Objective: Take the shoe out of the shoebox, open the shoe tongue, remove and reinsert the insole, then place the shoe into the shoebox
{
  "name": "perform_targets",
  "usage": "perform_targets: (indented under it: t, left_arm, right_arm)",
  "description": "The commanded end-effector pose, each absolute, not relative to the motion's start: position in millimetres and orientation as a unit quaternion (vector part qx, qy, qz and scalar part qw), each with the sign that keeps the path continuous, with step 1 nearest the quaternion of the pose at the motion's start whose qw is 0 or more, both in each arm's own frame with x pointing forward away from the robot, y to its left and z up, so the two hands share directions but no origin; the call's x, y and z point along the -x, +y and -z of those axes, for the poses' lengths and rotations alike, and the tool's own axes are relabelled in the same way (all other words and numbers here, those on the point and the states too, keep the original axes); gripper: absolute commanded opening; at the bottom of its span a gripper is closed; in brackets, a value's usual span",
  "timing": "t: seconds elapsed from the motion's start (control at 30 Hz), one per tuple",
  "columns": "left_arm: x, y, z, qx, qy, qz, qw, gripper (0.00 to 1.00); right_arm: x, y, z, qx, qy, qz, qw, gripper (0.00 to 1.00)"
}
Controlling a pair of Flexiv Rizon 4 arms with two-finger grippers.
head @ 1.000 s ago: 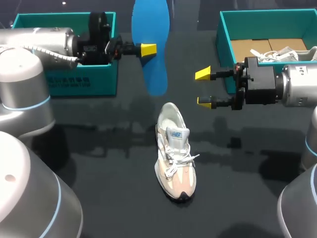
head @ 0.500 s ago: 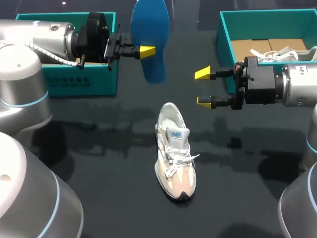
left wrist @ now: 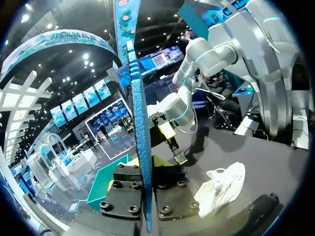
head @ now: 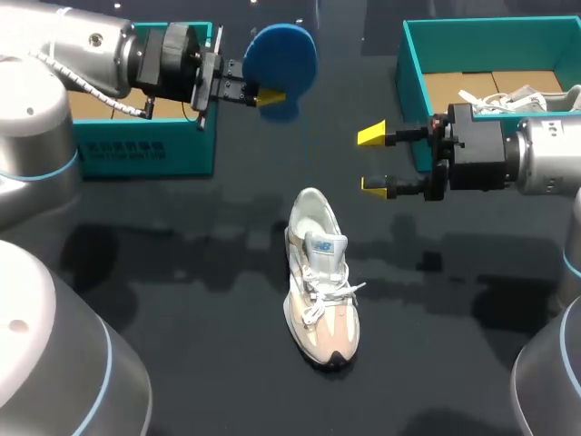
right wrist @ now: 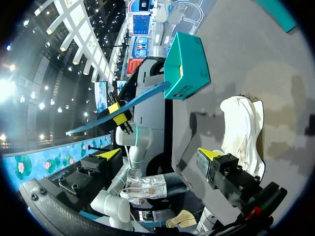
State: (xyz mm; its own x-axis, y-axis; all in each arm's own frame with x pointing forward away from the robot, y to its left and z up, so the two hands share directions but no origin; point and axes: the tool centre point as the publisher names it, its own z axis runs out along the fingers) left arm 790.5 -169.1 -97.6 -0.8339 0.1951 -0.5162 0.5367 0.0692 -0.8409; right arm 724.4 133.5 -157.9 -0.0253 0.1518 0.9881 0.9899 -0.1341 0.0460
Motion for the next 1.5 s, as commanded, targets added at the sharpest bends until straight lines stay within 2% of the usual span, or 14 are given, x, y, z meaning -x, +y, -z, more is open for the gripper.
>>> perform_targets:
  t: [0.03,0.57,1.17,1.33,1.5]
  left_arm:
    - [-779.4,-169.8,98.3,-0.289,0.711,0.616,0.175,0.00]
    - [-769.4,-178.2,127.7,-0.431,0.625,0.542,0.361,0.00]
    - [-770.3,-181.7,133.8,-0.479,0.607,0.516,0.368,0.00]
    - [-771.5,-186.5,131.0,-0.528,0.553,0.480,0.430,0.00]
    - [-780.2,-195.4,138.7,-0.538,0.521,0.475,0.461,0.00]
  right_arm:
    - [-724.0,135.3,158.7,0.561,-0.509,0.503,0.415,1.00]
    - [-724.0,135.3,158.7,0.561,-0.509,0.503,0.415,1.00]
    - [-724.0,135.3,158.7,0.561,-0.509,0.503,0.415,1.00]
    - [-724.0,135.3,158.7,0.561,-0.509,0.503,0.415,1.00]
    - [-727.2,140.8,155.9,0.558,-0.513,0.503,0.414,1.00]
